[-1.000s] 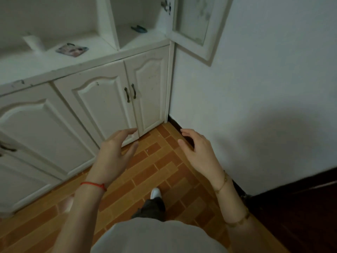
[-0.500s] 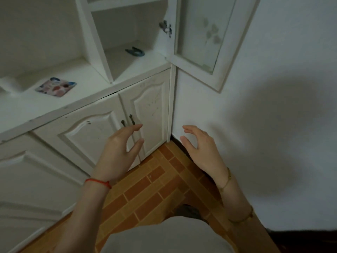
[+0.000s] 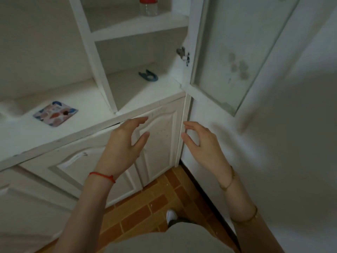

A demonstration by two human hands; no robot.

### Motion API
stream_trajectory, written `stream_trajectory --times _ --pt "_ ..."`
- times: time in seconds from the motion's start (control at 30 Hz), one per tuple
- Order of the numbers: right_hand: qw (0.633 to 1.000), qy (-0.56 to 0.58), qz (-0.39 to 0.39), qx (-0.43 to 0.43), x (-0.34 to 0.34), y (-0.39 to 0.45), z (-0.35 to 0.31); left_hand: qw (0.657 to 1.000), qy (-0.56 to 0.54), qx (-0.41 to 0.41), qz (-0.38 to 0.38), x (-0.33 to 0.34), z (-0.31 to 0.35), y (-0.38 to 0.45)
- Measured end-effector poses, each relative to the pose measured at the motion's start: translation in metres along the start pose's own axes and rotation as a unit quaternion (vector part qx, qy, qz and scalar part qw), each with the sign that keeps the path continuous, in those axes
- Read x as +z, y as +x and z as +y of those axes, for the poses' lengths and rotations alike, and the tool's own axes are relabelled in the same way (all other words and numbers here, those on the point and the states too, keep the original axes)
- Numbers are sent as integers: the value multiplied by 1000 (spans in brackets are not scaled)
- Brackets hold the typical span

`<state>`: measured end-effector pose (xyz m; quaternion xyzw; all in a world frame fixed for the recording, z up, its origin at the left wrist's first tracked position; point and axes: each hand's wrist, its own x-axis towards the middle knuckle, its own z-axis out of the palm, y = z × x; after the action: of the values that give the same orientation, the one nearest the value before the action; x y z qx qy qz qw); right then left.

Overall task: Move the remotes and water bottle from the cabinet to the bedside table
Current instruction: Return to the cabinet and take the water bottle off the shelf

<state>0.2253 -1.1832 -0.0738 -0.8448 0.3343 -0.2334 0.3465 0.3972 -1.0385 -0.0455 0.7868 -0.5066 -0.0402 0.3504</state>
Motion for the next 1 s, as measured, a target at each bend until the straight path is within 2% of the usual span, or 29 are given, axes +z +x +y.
stream_trajectory --times 0.27,0.57,0.73,0.87,1.0 --pt "996 16 6 -84 -41 112 -6 996 19 15 81 4 16 100" --pt "991 40 34 -126 -54 201 -18 989 29 39 139 -6 21 185" --pt "977 88 97 -169 -70 267 -50 983 19 39 176 -32 23 248" --pt "970 92 119 -189 -87 322 -90 980 22 22 196 -53 17 312" --pt "968 78 121 -204 -93 374 -122 984 35 -11 173 -67 14 374"
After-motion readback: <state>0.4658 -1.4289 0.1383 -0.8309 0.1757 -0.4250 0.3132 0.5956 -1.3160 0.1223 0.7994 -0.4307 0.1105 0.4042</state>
